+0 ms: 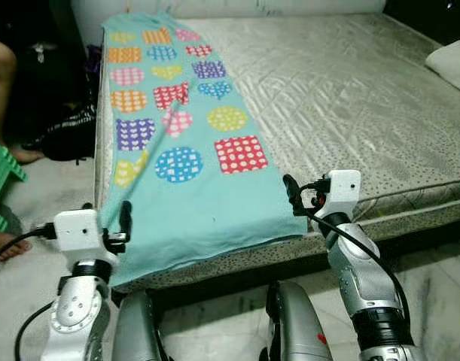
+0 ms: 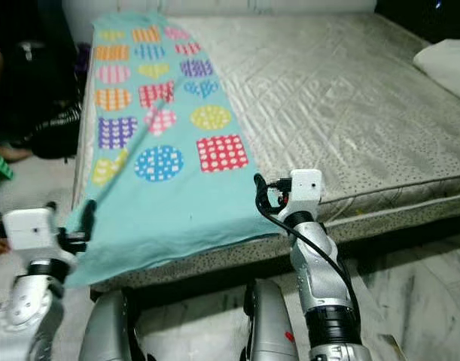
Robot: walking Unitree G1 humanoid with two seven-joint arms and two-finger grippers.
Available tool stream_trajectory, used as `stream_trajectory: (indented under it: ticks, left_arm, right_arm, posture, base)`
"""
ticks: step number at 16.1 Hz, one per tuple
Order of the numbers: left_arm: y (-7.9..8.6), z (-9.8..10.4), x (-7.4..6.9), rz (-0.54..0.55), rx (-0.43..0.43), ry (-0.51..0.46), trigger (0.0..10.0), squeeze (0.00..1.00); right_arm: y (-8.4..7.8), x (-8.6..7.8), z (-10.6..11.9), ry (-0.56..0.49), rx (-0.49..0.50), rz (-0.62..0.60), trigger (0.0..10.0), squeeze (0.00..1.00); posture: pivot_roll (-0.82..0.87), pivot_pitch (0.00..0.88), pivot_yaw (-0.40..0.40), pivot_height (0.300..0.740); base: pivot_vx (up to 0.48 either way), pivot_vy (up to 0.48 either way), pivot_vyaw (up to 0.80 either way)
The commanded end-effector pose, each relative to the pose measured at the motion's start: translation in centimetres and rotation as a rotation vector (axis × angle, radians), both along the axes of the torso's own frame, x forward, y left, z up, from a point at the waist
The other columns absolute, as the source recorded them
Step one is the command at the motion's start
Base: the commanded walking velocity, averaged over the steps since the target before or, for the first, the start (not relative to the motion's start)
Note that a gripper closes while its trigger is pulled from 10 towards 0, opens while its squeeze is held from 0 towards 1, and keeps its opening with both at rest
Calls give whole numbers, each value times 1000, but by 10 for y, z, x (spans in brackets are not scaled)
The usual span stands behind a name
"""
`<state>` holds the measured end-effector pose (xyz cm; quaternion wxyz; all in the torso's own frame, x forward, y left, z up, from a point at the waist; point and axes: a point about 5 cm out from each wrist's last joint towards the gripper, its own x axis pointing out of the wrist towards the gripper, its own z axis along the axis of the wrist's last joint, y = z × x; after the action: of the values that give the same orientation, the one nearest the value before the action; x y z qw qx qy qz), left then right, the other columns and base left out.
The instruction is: Clean up the room
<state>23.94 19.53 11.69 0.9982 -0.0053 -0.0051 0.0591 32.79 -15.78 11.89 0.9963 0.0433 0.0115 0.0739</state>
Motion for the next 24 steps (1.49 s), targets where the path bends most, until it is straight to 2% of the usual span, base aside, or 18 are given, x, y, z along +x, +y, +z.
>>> stream_trajectory:
  ticks: [1, 3, 8, 9, 10, 11, 22, 24]
  left_arm:
    - [-1, -3, 2, -8, 6, 7, 10000, 1000]
    - [-2, -9, 5, -17, -10, 27, 10000, 1000]
    - [-4, -12, 16, -35, -5, 30, 10000, 1000]
    - [-6, -13, 18, -45, -5, 31, 10000, 706]
    - [-7, -13, 19, -52, -4, 31, 10000, 706]
    - [-7, -12, 20, -53, -5, 30, 10000, 0]
    - [-14, -16, 35, -102, 0, 37, 10000, 0]
    - [-14, -18, 37, -102, 5, 45, 10000, 0]
  right_arm:
    - [-2, 0, 2, 0, 22, -22, 10000, 0]
    - [-2, 4, 11, -34, 30, -15, 10000, 0]
    - [-3, 10, 16, -44, 33, -10, 10000, 0]
    - [-3, 10, 16, -44, 36, -10, 10000, 0]
    - [-3, 11, 16, -45, 37, -11, 10000, 0]
    - [-4, 11, 17, -46, 37, -12, 10000, 0]
    - [-4, 11, 9, -34, 34, -15, 10000, 0]
    - [-4, 11, 8, -30, 32, -14, 10000, 0]
  posture:
    - [-31, 0, -15, 521]
    - [-34, 0, -12, 521]
    - [-34, 0, -10, 577]
    - [-36, 0, -8, 592]
    - [-36, 0, -8, 601]
    - [-37, 0, -6, 611]
    - [-41, 0, 2, 731]
    - [-40, 0, 3, 740]
  base:
    - [0, 0, 0]
    - [0, 0, 0]
    - [0, 0, 0]
    - [0, 0, 0]
    - [0, 0, 0]
    - [0, 0, 0]
    - [0, 0, 0]
    - [0, 0, 0]
